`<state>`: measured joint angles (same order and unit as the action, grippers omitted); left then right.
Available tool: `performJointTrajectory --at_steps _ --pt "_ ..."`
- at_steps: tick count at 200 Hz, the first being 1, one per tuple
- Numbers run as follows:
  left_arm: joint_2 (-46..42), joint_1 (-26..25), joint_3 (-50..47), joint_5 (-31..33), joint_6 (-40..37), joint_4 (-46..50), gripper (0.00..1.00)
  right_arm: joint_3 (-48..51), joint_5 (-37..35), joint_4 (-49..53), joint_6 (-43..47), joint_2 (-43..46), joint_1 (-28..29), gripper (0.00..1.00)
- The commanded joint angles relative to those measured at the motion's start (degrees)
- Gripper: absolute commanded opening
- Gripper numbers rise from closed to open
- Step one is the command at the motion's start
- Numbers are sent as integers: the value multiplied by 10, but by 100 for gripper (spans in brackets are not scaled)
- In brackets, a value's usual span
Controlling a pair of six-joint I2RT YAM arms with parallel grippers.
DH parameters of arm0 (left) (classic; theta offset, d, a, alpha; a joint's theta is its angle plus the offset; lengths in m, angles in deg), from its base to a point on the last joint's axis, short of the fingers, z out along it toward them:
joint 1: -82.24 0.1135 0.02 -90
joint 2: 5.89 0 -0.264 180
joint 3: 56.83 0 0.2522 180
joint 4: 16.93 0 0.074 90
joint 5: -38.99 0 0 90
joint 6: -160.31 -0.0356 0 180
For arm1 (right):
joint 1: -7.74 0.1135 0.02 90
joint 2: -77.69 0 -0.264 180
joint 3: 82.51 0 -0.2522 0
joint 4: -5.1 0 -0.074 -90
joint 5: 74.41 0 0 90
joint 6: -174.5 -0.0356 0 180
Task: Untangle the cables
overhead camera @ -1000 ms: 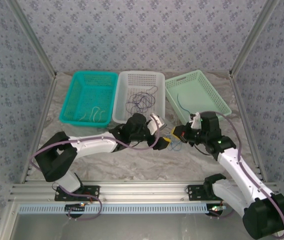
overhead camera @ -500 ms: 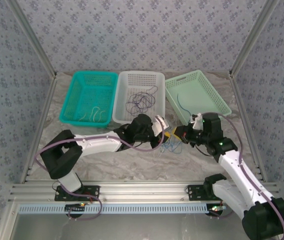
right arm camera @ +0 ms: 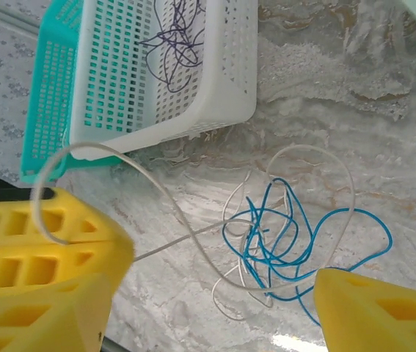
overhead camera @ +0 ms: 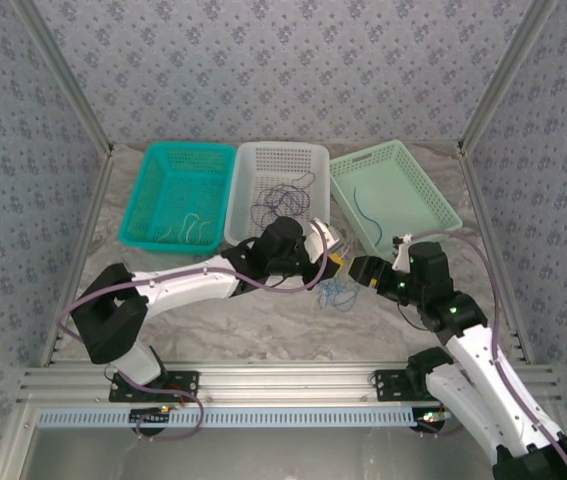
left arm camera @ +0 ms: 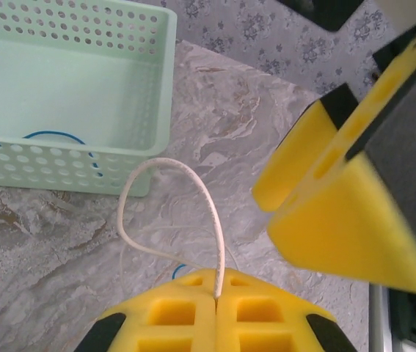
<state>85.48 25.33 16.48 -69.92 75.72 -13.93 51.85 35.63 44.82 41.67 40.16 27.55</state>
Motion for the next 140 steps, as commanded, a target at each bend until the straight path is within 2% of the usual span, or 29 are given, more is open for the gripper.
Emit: performJointTrajectory --at_steps 1,26,58,78,107,140 --pt "-24 -1 18 -15 27 16 0 36 -46 -39 13 -1 20 79" --pt "-34 2 20 -15 42 19 0 52 -92 -62 19 -5 41 83" --pt "-53 5 19 -27 61 11 0 60 -129 -85 20 -23 44 83" --pt "-67 5 18 -36 70 7 1 65 -157 -106 0 -40 46 87" --pt "-84 6 16 -52 87 -6 1 77 -149 -193 -25 -76 56 93" --pt "-95 6 12 -61 94 -28 2 69 -140 -238 -10 -112 93 100"
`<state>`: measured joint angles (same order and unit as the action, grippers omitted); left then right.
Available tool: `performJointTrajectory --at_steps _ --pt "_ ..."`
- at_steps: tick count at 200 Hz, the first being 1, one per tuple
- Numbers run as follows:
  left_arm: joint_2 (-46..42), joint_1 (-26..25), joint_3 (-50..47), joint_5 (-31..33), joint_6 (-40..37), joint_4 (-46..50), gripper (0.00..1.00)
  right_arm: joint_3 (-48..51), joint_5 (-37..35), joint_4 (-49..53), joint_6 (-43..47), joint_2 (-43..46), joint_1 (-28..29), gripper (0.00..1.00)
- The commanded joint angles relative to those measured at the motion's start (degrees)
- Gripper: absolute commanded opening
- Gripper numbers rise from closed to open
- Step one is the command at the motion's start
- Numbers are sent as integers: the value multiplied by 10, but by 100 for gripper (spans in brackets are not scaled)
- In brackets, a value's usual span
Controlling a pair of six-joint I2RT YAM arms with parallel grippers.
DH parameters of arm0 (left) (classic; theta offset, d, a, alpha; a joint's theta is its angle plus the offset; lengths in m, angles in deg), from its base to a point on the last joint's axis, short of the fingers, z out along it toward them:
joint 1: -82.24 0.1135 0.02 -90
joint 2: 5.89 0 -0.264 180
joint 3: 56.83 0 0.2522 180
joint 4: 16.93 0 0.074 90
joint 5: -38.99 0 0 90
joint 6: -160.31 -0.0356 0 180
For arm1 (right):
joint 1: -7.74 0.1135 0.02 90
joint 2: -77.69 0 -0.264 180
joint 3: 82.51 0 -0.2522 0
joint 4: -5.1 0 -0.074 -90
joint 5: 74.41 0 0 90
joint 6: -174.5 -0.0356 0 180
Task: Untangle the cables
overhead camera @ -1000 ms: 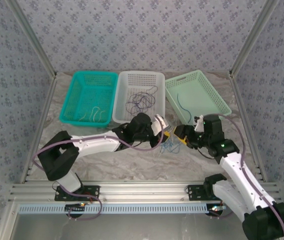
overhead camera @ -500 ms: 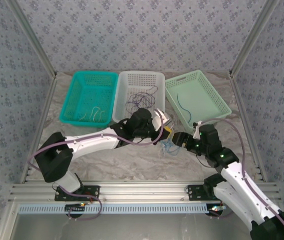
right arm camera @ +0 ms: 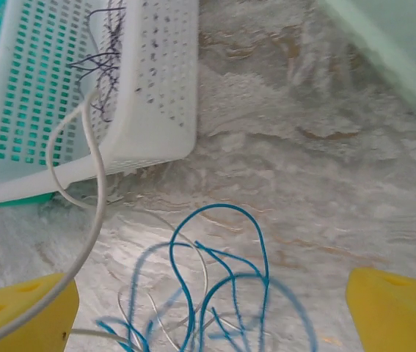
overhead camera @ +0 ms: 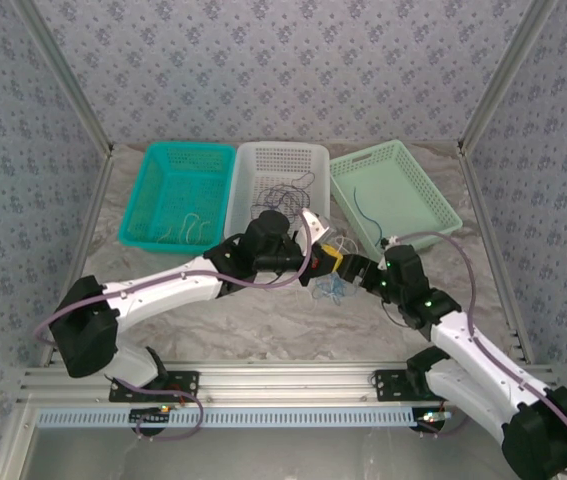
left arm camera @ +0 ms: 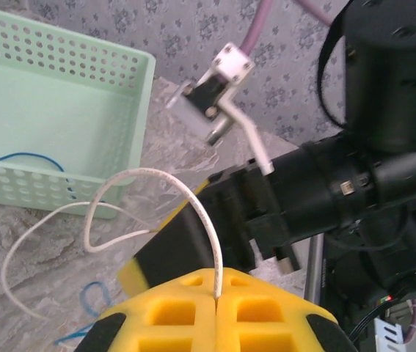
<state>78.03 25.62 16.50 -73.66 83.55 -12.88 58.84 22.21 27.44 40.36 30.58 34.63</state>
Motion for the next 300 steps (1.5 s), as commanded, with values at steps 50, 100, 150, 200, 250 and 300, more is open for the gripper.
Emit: performJointTrajectory --at_steps 50,100,150,200,250,300 --pt "-24 3 14 -59 26 -71 2 6 18 -116 9 -69 34 98" --pt "-62 13 20 -46 -8 -58 3 -4 5 -63 28 -136 45 99" --pt "-110 34 39 -52 -20 -40 4 -3 -7 -64 24 -164 51 98" --pt "-153 57 44 -57 -15 -33 4 -4 -50 -16 27 -169 50 94" --pt "-198 85 58 -55 -15 -26 4 -12 -61 15 20 -208 51 87" --pt "-237 105 81 -21 -43 21 5 -10 -66 18 13 -237 51 89"
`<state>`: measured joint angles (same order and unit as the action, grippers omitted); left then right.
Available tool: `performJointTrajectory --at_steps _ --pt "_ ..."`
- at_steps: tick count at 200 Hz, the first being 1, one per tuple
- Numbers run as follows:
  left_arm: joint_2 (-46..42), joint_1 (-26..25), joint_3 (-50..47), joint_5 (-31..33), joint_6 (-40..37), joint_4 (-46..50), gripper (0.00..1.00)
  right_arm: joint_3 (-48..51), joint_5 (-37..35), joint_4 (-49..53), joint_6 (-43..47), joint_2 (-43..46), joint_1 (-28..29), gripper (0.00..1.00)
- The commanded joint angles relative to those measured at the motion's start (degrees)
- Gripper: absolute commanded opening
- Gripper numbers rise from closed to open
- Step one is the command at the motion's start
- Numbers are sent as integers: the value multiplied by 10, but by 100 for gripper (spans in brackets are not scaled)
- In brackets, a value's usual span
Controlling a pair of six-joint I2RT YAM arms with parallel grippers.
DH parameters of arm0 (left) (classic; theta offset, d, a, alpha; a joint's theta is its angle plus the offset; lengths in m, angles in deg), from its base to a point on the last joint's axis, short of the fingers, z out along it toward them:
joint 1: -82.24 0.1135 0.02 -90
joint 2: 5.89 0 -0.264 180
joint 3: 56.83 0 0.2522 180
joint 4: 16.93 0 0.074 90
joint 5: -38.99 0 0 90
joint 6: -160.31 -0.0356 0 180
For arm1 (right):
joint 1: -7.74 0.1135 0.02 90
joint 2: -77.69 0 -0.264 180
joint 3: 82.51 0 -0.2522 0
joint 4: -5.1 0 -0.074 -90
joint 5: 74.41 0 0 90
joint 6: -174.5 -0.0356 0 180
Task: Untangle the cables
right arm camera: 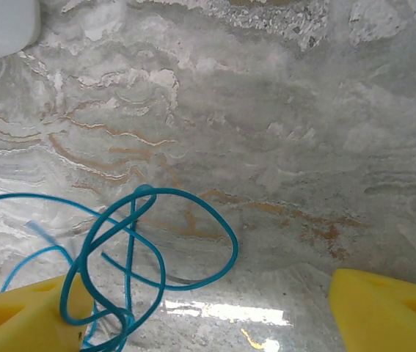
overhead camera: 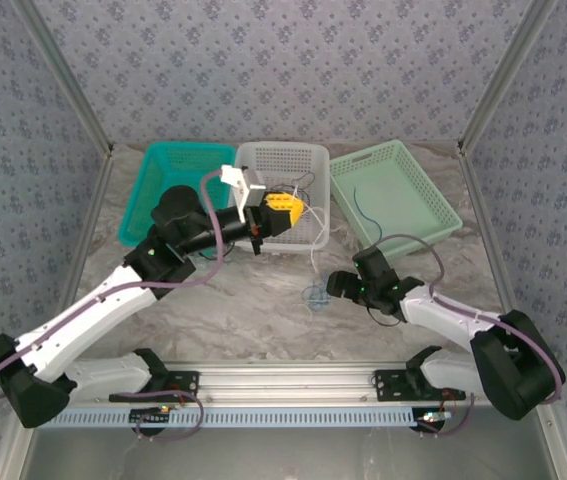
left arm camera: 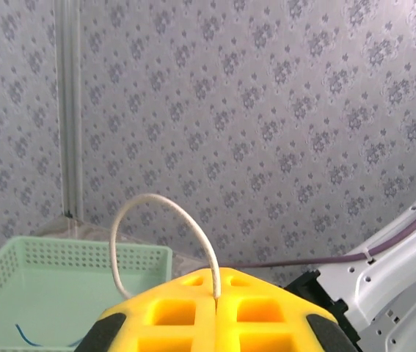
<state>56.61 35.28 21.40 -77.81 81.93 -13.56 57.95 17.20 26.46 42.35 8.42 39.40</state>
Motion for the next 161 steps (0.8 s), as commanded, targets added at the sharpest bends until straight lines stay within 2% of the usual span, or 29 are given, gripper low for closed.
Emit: performJointTrajectory --at_steps 1,42,70,133,161 --pt "-24 8 32 21 -27 29 5 -1 -17 28 -7 -16 3 89" --pt "-42 25 61 53 -65 82 5 8 -21 31 -11 -14 3 89" --pt "-43 46 80 106 -103 143 5 8 -22 30 -18 -9 4 92" --pt "1 243 78 134 -68 201 6 2 -36 48 -8 24 8 94" --pt "41 331 62 123 -34 186 6 -2 -45 71 -8 40 11 93"
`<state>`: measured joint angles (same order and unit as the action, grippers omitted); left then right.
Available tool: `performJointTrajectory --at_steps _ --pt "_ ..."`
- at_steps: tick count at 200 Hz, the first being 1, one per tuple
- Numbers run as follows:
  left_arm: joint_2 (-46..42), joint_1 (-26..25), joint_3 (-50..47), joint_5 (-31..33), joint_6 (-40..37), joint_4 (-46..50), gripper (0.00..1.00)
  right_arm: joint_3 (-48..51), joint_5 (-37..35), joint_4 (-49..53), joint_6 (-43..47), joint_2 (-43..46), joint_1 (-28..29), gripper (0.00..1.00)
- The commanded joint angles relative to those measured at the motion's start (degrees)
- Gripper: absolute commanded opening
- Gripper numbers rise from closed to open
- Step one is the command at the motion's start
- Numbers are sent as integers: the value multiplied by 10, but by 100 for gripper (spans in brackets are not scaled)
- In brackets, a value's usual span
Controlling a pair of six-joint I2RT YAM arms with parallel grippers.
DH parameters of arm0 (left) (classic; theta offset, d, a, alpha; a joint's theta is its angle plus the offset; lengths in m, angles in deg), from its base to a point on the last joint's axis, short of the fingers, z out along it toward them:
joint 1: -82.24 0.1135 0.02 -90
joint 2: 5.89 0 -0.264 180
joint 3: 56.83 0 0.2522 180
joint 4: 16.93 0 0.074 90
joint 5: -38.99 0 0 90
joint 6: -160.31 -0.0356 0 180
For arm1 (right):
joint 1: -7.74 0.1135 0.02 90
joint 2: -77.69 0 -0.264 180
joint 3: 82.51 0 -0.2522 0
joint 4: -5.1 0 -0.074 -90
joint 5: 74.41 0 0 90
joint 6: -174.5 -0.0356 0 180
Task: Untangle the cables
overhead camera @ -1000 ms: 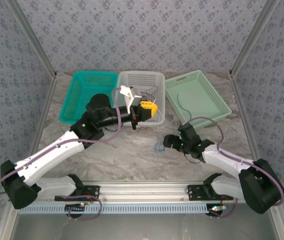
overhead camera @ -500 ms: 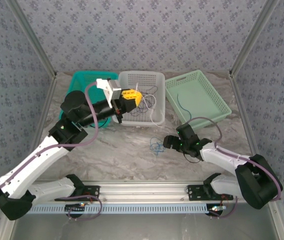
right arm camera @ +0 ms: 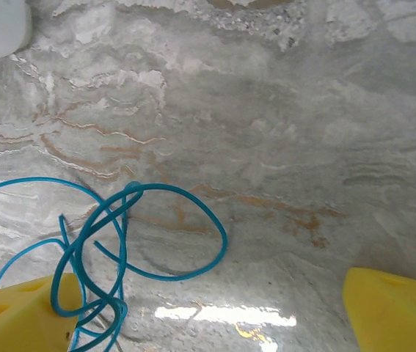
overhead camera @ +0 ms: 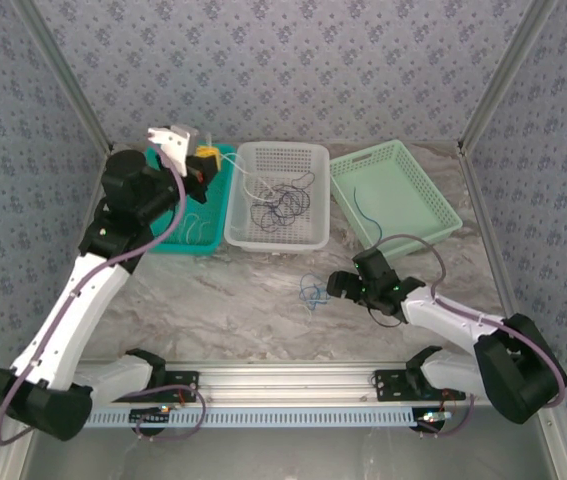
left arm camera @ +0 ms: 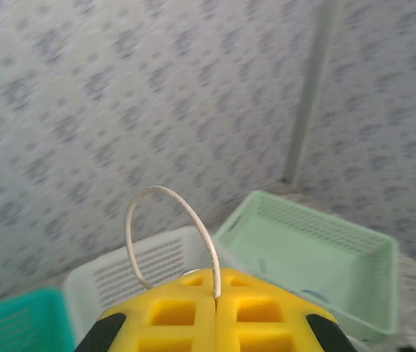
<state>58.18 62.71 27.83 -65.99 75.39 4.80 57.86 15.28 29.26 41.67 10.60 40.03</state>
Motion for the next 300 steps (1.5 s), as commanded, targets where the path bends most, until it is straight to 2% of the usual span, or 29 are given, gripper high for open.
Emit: performJointTrajectory --at_steps 1,52,102,124,137,152,161,166,198,235,254,267,289,300 --pt "27 58 -3 4 31 1 6 -1 -26 44 -2 18 5 93" --pt "100 134 -37 14 68 -32 5 -1 -40 76 -6 56 6 93" --pt "168 145 -47 23 99 12 10 0 -52 101 -12 98 6 93" --pt "174 145 -72 40 131 16 24 0 -59 106 -23 117 6 93" --pt "169 144 -84 52 147 18 41 3 -66 102 -33 122 4 91" --pt "158 143 -96 66 164 22 48 6 -65 89 -42 118 1 90" --pt "147 138 -104 78 170 23 60 6 -59 81 -44 112 0 88" --pt "141 133 -108 83 172 23 66 5 -53 77 -47 106 -2 88" --pt "92 72 -126 123 146 15 87 -10 -21 46 -49 62 -2 85" --pt "41 -36 -168 140 88 -38 92 -44 -4 29 -45 -1 0 77" --pt "20 -85 -193 87 34 -60 92 -57 15 24 -38 -26 2 73" --pt "11 -109 -207 15 -12 -61 92 -58 16 18 -38 -27 9 73" --pt "15 -145 -219 -81 -55 -32 90 -53 6 22 -39 -14 11 73" --pt "23 -165 -221 -110 -66 -12 87 -49 -3 28 -41 -3 13 74"
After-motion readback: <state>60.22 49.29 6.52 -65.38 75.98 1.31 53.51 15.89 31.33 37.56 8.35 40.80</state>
